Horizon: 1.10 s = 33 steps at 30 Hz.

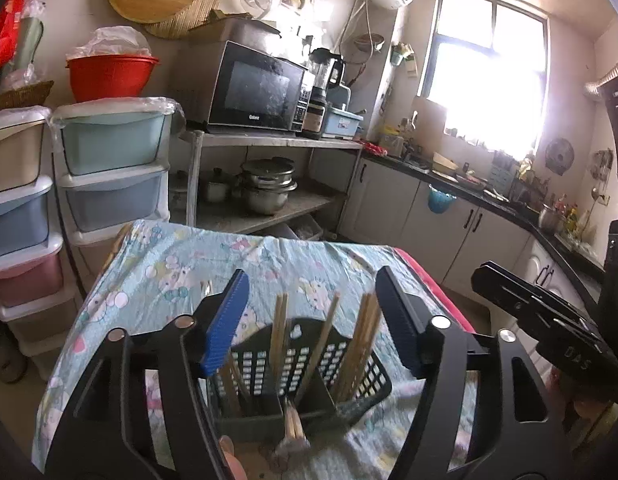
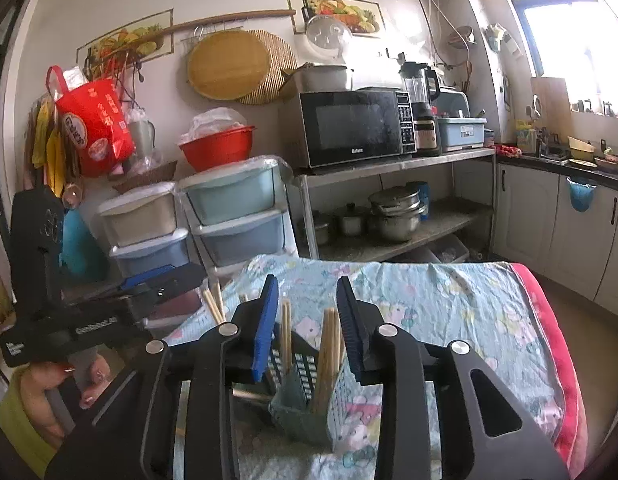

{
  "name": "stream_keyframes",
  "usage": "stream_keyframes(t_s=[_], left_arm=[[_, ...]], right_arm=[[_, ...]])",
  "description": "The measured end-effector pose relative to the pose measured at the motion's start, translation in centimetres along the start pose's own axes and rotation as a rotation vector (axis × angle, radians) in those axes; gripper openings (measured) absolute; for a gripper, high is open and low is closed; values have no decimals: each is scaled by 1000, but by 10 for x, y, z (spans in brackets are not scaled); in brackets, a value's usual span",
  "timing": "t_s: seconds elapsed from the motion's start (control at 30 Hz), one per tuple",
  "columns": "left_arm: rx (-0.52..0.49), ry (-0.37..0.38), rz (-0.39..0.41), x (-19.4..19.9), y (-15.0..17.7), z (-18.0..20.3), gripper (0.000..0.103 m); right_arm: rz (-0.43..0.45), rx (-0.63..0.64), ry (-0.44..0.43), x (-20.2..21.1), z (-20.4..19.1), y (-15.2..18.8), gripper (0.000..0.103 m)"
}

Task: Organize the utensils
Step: 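Open the left gripper into the caddy while the right gripper releases its chopstick, then withdraw both open grippers back from the caddy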

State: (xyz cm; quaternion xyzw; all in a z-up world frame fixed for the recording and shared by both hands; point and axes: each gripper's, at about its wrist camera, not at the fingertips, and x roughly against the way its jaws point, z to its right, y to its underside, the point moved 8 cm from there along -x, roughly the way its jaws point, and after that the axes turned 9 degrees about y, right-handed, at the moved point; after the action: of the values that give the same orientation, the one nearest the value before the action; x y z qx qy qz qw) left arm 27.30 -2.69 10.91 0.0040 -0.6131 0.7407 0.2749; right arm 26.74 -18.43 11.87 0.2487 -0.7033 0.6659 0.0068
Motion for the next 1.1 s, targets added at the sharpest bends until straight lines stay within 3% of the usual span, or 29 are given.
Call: stream_keyframes(t_s=[0.6, 0.9, 1.1], left_arm=[[8, 16, -85, 18, 55, 10, 84], [14, 16, -111, 27, 78, 14, 92], [28, 17, -120, 33, 92, 13, 92]], right_arm=[[-80, -9, -17, 24, 0, 54, 50], [-130, -10, -17, 33, 2, 81, 59], [-165, -10, -19, 39, 0, 103, 64]])
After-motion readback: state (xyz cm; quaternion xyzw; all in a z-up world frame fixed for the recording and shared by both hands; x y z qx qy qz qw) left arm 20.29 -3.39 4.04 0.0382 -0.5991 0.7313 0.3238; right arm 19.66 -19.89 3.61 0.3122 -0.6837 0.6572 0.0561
